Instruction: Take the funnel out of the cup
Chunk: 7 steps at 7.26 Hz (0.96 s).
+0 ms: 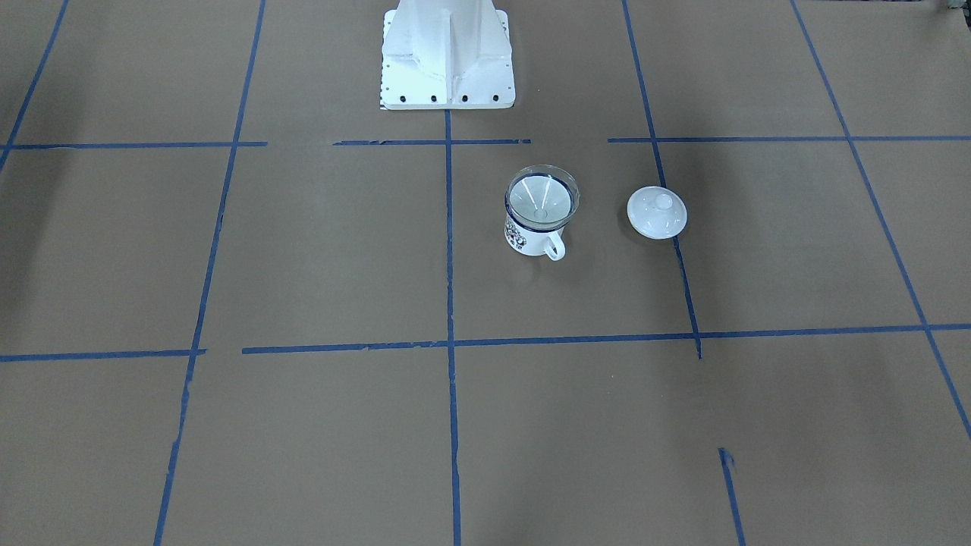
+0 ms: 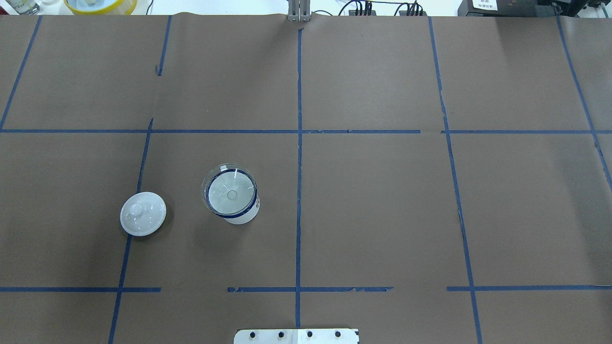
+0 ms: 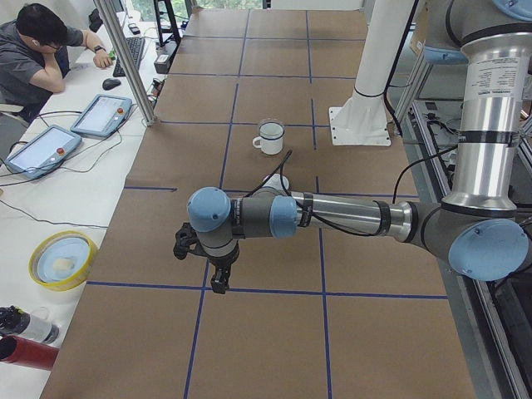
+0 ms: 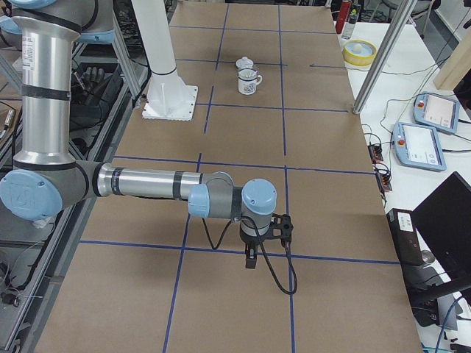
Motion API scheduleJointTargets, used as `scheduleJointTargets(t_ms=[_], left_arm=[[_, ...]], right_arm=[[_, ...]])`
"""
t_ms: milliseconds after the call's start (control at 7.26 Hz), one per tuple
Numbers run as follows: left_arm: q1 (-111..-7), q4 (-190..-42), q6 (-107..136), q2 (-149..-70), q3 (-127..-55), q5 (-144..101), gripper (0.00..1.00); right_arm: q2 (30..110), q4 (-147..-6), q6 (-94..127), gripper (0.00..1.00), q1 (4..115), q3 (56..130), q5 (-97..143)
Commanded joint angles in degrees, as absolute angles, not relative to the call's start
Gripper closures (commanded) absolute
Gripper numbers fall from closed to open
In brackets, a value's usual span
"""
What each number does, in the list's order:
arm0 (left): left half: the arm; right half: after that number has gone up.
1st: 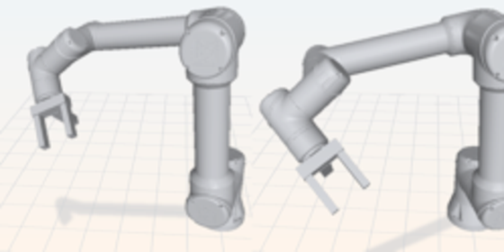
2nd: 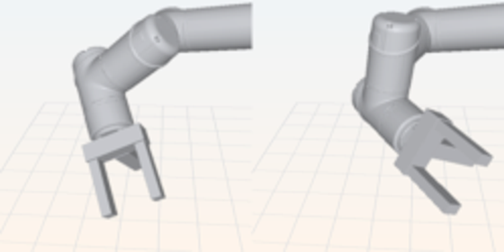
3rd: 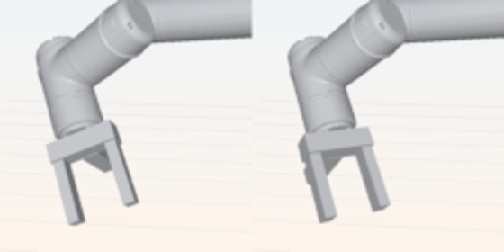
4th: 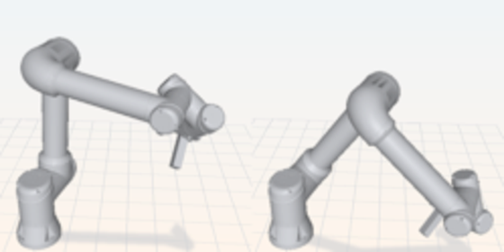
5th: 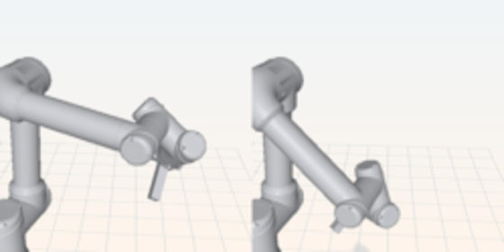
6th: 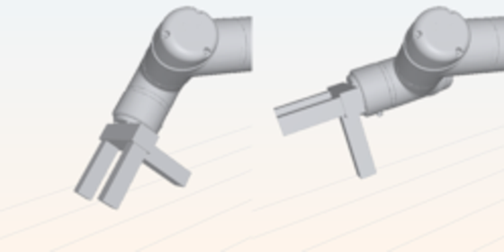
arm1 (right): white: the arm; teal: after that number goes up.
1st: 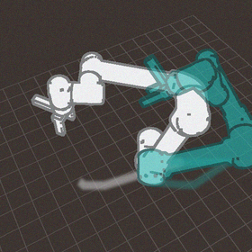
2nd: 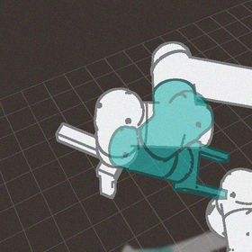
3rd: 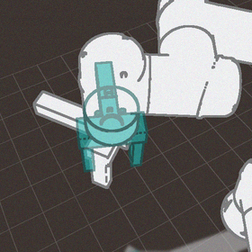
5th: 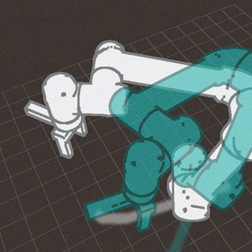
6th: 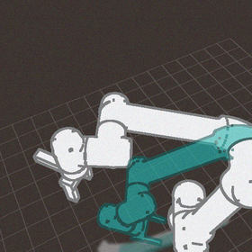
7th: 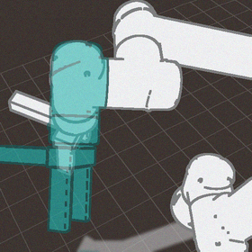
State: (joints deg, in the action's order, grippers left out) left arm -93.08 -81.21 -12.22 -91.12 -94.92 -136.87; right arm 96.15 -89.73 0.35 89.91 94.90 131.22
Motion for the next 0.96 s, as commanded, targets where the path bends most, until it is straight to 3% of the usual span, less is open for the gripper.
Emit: scheduleJointTargets(t_ms=[0,413,826], left_arm=[[-93.08,-81.21,-12.39,-91.32,-94.92,-136.59,0.0],[-92.9,-81.91,-12.04,-92.45,-96.58,-137.37,0.0],[-91.49,-82.88,-11.0,-100.77,-98.27,-135.63,0.0]], right_arm=[[96.15,-89.74,0.35,0.0,89.91,94.83,131.22],[96.15,-89.74,0.35,0.0,89.91,94.92,131.22],[96.15,-89.74,0.35,0.0,89.91,94.92,131.22]])
